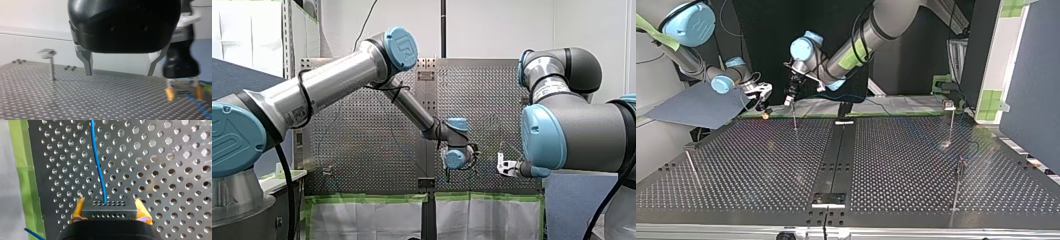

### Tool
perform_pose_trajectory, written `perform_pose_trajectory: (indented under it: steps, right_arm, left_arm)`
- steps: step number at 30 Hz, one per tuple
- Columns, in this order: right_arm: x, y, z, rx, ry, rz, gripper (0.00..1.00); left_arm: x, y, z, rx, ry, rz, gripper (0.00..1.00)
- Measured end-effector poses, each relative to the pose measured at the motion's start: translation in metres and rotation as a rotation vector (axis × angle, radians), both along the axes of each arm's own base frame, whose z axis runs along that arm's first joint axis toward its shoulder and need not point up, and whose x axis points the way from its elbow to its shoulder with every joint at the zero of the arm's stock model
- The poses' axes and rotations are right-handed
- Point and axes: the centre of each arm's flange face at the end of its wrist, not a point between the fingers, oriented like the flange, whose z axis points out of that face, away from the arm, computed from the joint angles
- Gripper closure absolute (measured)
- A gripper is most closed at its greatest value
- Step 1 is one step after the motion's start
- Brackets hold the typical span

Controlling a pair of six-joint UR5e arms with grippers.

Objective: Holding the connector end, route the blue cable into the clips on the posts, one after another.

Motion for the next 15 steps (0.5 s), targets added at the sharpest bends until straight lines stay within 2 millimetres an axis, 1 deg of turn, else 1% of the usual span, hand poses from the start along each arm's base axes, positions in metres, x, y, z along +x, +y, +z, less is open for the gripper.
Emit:
perform_pose_trajectory:
  steps: [7,15]
  right_arm:
    - [0.002,0.001,0.000,0.002,-0.003,0.008,1.00]
    - [0.001,0.001,0.000,0.002,-0.005,0.014,1.00]
  left_arm:
    - [0.000,0.012,0.027,-0.043,-0.028,-0.011,0.00]
    - [0.006,0.036,0.061,-0.103,-0.059,-0.002,0.00]
